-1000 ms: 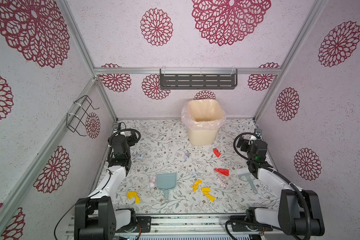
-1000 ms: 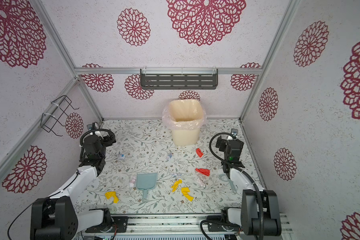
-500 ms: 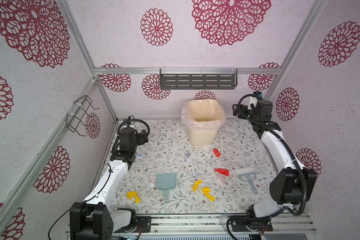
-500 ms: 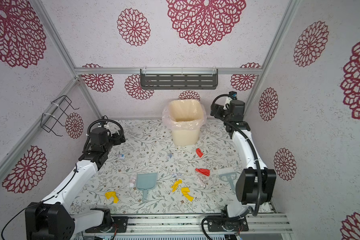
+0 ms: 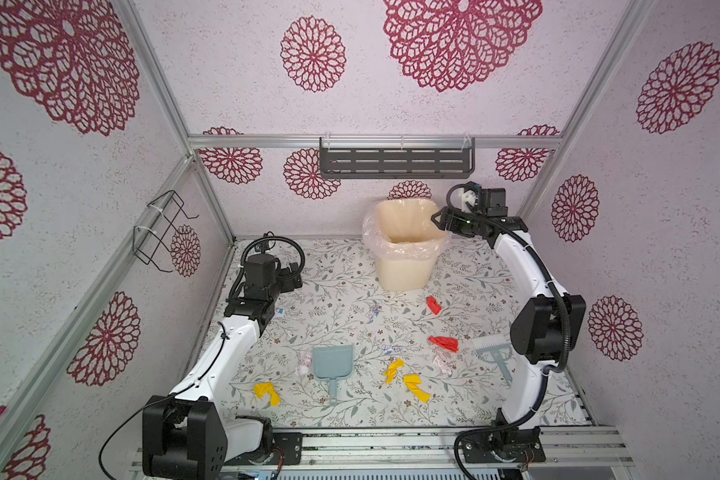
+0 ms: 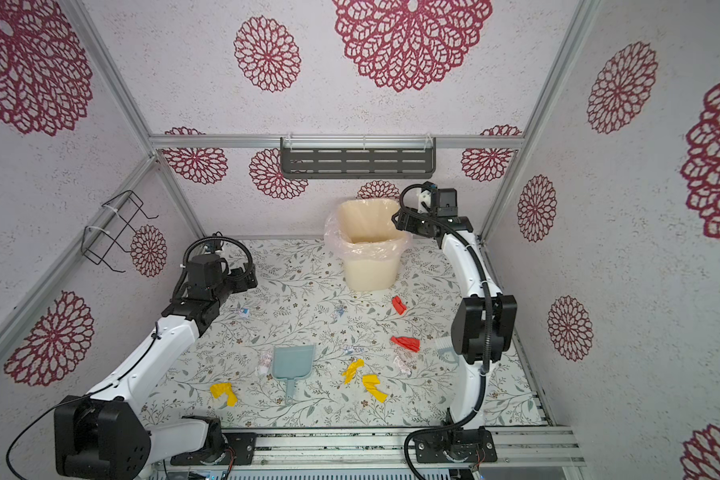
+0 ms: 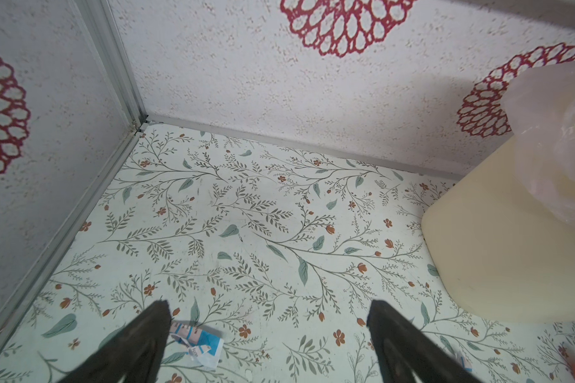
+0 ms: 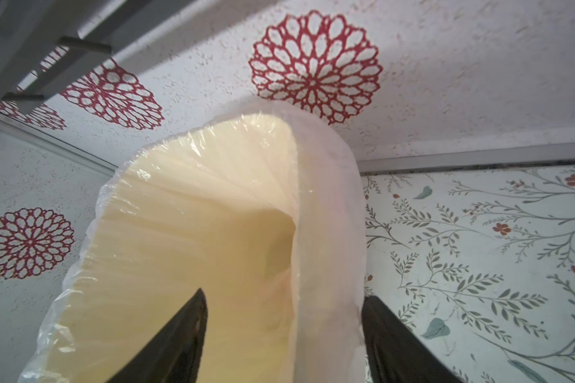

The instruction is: Sweep away the paper scraps from the table

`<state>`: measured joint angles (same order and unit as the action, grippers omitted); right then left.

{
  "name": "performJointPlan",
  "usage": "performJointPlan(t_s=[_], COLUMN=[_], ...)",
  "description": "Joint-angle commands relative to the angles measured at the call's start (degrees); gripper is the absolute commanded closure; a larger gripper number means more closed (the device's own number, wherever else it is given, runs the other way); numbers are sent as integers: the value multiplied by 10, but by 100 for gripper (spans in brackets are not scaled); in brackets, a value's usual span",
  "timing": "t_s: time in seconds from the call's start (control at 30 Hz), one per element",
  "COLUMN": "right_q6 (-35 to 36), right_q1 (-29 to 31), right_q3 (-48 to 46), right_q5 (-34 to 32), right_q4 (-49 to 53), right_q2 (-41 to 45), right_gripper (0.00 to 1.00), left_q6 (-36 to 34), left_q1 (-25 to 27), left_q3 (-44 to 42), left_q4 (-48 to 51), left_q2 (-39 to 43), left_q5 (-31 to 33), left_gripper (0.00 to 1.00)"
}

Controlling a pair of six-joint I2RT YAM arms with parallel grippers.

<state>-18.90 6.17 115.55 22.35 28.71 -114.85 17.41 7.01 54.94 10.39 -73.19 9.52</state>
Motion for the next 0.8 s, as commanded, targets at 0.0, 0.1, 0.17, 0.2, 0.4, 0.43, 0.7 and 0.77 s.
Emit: performJointPlan(t_s=[0.0,0.1,0.17,0.2,0.4,0.43,0.7,0.77], right_q6=[15,28,37,42,65,68,87,88], right_q1=[0,5,8,10,22,25,50,59], right_q3=[50,83,103,109,143,148,164,164], right_q5=[13,15,16,16,19,20,31,34], right_q4=[46,78,98,107,144,147,165,162], right_q2=[-9,-31,-44,-50,-74,-77,-90,-92], right_gripper=[30,35,36,36,40,40,43,43], left_q6=[1,2,1,1,3,1,-2,-3], left_q1=[3,3,2,3,3,3,3,3], left_q3=[6,4,3,1,-3,-3,-8,-11], left_q4=[11,16,18,18,19,20,23,21], left_q2=[7,11,13,14,18,19,29,34], left_q5=[-1,2,2,2,3,2,4,5], left_gripper=[3,3,3,3,3,3,3,3])
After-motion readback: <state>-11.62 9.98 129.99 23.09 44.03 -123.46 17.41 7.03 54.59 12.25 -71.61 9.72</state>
